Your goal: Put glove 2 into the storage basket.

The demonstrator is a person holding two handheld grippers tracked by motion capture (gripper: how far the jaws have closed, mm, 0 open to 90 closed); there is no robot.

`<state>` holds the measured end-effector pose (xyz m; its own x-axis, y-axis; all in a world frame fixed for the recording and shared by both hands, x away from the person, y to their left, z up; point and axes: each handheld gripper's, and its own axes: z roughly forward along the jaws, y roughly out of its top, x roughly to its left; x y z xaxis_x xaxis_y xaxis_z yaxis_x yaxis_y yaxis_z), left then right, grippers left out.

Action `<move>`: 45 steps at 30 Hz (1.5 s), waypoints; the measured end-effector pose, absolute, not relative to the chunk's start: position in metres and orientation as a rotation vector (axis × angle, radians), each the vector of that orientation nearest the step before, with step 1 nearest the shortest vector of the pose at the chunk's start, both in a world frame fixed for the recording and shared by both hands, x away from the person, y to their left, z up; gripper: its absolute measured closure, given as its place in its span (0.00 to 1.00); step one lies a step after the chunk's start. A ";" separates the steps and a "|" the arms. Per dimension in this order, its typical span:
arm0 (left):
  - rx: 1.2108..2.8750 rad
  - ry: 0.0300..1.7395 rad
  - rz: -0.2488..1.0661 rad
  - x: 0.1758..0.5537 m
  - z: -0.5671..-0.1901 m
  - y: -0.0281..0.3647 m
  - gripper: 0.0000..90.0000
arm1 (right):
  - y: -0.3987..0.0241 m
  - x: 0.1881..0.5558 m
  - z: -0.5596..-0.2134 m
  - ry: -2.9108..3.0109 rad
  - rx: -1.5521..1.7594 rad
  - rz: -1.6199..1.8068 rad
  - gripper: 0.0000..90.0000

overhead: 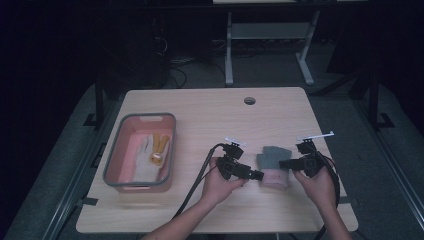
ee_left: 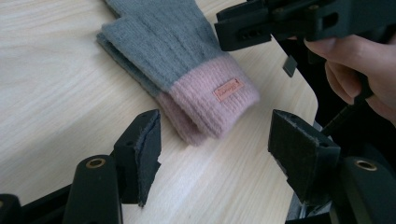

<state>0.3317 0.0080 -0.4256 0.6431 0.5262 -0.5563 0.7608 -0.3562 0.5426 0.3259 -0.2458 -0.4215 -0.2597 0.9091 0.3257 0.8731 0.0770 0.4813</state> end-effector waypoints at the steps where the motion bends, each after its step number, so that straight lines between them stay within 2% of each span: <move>1: 2.052 1.003 -0.364 0.333 -0.427 0.006 0.39 | -0.247 0.325 -0.422 2.255 1.879 0.941 0.68; 6: 2.042 1.052 -0.361 0.336 -0.435 -0.002 0.39 | -0.258 0.324 -0.424 2.231 1.917 1.011 0.64; 21: 2.071 1.114 -0.381 0.340 -0.456 -0.023 0.38 | -0.272 0.322 -0.447 2.185 1.988 1.089 0.61; 32: 2.069 1.127 -0.389 0.340 -0.462 -0.030 0.47 | -0.278 0.321 -0.463 2.153 2.040 1.181 0.58; 40: 2.075 1.123 -0.387 0.340 -0.463 -0.029 0.52 | -0.279 0.319 -0.469 2.112 2.085 1.272 0.61; 45: 2.061 1.133 -0.431 0.342 -0.465 -0.026 0.54 | -0.280 0.316 -0.472 2.083 2.107 1.323 0.62</move>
<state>0.3422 -0.0257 -0.4649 0.5548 0.5843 -0.5922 0.8302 -0.3424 0.4399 0.3161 -0.2803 -0.4718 -0.1534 0.7895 0.5942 0.8736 -0.1727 0.4550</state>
